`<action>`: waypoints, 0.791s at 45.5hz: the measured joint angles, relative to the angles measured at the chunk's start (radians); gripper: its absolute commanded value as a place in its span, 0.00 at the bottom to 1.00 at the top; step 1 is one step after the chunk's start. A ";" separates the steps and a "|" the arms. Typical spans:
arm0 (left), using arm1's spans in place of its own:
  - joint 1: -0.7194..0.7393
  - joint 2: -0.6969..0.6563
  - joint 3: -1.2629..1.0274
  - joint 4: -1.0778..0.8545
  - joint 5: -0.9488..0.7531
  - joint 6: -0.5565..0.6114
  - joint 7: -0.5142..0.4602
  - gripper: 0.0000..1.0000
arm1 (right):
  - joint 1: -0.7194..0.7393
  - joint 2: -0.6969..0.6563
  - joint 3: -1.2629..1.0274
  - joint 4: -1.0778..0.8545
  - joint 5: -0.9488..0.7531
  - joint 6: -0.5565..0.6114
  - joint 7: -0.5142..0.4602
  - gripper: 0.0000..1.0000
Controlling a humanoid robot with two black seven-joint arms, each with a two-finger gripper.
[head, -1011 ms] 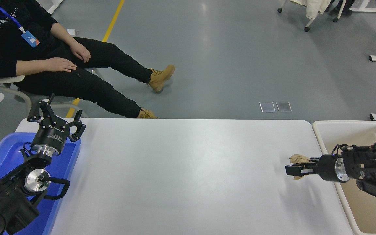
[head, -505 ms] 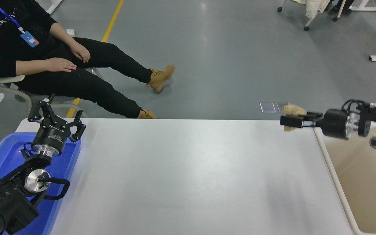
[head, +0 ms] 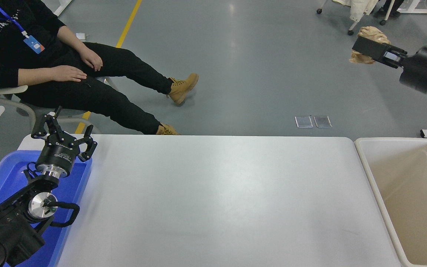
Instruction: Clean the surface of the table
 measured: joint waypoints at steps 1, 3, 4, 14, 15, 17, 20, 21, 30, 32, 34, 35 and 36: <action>0.000 0.000 0.000 0.000 0.000 0.000 0.000 1.00 | -0.004 0.005 -0.002 -0.024 0.012 0.004 -0.001 0.00; 0.000 0.000 0.000 0.000 0.000 0.000 0.000 1.00 | -0.016 0.019 -0.012 -0.084 0.041 0.013 -0.004 0.00; 0.000 0.000 0.000 0.000 0.000 0.000 0.000 1.00 | -0.021 0.025 -0.016 -0.108 0.052 0.016 -0.007 0.00; 0.000 0.000 0.000 0.000 0.000 0.000 0.000 1.00 | -0.103 0.086 -0.065 -0.330 0.174 0.037 -0.073 0.00; 0.000 0.000 0.000 0.000 0.000 0.000 0.000 1.00 | -0.112 0.090 -0.069 -0.344 0.184 0.038 -0.083 0.00; 0.000 0.000 0.000 0.000 0.000 0.000 0.000 1.00 | -0.133 0.097 -0.075 -0.371 0.204 0.040 -0.107 0.00; 0.000 0.000 0.000 0.000 0.000 0.000 0.000 1.00 | -0.164 0.106 -0.081 -0.398 0.225 0.042 -0.143 0.00; 0.000 0.000 0.000 0.000 0.000 0.000 0.000 1.00 | -0.175 0.108 -0.083 -0.406 0.230 0.042 -0.155 0.00; 0.000 0.000 0.000 0.000 0.000 0.000 0.000 1.00 | -0.284 0.134 -0.094 -0.452 0.257 0.046 -0.257 0.00; 0.000 0.000 0.000 0.000 0.000 0.000 0.000 1.00 | -0.312 0.143 -0.095 -0.456 0.260 0.045 -0.277 0.00; 0.000 0.000 0.000 0.000 -0.001 0.000 0.000 1.00 | -0.334 0.149 -0.098 -0.458 0.260 0.047 -0.290 0.00; 0.000 0.000 0.000 0.000 -0.001 0.000 0.000 1.00 | -0.346 0.152 -0.098 -0.460 0.260 0.047 -0.297 0.00; 0.000 0.000 0.000 0.000 -0.001 0.000 0.000 1.00 | -0.354 0.154 -0.098 -0.463 0.260 0.047 -0.302 0.00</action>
